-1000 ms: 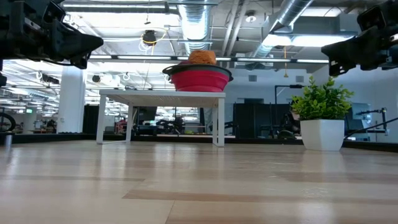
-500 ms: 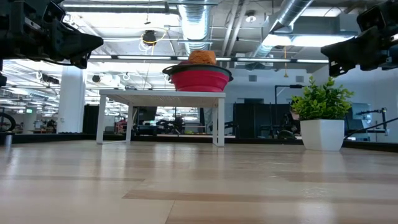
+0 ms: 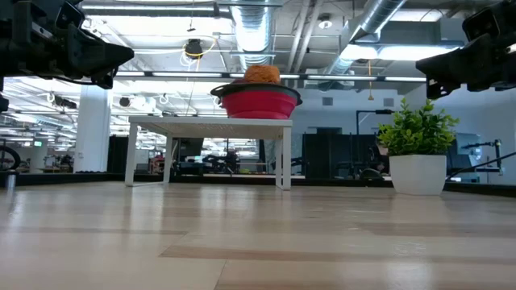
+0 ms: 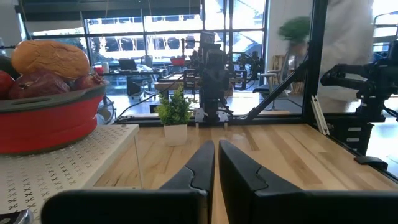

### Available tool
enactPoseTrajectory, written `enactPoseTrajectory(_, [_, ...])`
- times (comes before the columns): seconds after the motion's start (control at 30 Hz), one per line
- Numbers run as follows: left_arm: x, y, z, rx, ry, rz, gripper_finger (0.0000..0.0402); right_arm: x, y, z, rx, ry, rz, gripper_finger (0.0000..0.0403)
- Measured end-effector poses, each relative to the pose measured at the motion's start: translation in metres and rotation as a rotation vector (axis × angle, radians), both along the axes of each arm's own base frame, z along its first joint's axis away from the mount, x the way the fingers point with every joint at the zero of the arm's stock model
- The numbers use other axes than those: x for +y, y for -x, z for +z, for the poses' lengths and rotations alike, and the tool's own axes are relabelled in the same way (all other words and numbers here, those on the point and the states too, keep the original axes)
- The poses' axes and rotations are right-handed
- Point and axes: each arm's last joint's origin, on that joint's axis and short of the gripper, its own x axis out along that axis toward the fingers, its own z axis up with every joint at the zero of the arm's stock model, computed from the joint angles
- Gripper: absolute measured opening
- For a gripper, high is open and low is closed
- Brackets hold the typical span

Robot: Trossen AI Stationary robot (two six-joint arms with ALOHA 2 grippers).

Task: Pick & Place Fruit
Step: Return to Home Position

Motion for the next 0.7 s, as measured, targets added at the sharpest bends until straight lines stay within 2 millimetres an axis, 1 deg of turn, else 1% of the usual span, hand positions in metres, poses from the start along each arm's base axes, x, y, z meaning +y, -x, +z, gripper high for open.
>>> enactPoseTrajectory(0.7, [0.0000,0.0000,0.0000,0.000,0.000,0.000,0.0017,0.0000,0.0000,0.0000,0.000,0.000,0.000,0.0020])
